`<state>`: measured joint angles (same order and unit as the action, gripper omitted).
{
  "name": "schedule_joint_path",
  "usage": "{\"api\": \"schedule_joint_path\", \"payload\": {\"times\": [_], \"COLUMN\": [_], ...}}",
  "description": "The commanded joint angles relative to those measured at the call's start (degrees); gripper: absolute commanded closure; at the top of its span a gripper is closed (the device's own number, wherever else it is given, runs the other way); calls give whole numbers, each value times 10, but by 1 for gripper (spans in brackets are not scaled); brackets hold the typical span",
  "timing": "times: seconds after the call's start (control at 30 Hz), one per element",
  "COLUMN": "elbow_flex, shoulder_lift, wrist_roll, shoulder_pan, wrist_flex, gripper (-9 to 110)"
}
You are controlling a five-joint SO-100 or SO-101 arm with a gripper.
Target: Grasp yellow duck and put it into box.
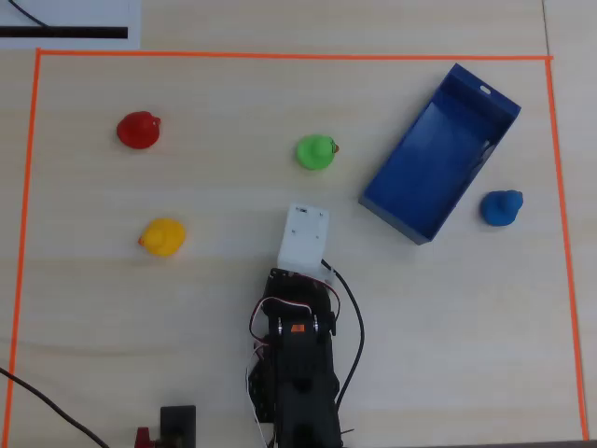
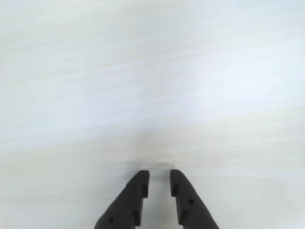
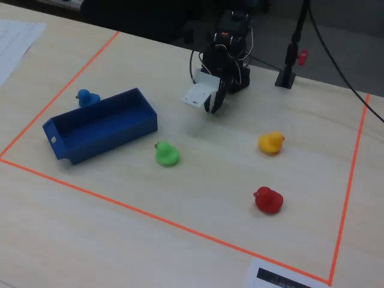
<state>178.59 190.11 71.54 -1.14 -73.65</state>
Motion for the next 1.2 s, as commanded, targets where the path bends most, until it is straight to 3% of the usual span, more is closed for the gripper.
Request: {"api": "schedule_joint_path", "payload": {"times": [0.0,0.07,1.17], "elbow_flex": [-4,-4,-4], "shoulder_lift": [-4,-4,-4], "wrist_roll": [-11,-11,-18], "shoulder_pan": [6,6,6], "wrist_flex": [-12,-12,-11], "gripper": [97,101,98]}}
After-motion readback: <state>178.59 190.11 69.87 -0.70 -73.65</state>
